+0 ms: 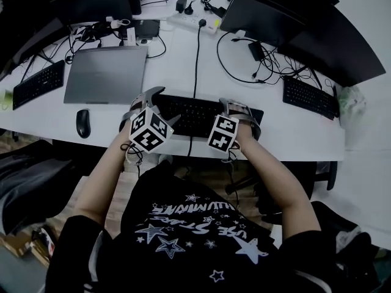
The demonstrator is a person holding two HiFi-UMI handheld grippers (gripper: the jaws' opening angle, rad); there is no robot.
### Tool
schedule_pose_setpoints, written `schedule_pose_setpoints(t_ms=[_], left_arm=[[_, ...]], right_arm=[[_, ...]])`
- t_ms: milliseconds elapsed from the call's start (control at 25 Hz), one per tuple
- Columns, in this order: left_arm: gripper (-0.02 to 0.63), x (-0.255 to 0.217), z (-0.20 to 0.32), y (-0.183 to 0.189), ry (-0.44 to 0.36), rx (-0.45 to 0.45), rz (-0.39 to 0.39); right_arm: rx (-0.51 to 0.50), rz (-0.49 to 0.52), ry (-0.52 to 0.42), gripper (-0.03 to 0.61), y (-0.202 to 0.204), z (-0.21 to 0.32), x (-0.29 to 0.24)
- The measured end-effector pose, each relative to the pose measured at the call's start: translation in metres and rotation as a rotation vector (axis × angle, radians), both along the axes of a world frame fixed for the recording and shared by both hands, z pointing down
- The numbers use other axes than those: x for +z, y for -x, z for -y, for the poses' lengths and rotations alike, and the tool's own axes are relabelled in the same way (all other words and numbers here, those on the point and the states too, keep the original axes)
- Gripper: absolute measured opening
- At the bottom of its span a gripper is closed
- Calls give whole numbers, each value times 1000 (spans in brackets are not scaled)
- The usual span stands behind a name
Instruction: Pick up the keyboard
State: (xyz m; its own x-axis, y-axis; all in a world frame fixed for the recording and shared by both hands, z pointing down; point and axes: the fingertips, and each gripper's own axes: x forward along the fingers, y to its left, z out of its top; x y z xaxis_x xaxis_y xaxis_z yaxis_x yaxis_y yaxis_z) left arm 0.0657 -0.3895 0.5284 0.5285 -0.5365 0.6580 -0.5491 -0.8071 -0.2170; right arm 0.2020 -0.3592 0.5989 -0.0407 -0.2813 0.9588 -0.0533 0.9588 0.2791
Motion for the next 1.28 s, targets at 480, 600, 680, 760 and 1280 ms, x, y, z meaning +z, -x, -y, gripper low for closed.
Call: schedule_pose_setpoints(t_ms=[480,600,680,760,1280], left_arm=[[392,26,-21,-40,262,438,348],[391,32,-31,-49,344,513,381],[391,36,-38,-56,373,564,400],[390,41,-46,-64,381,616,431],[236,55,-80,-66,420,718,594]], right_arm=[[-54,60,-291,575,-1,-15,-20],[-61,63,-340,577,-2,-17,-23],[-69,71,-382,577,-1,-18,-25],[-83,84,-427,577,-1,-21,-26],[-119,74,-675,577,-3,-34,-38]])
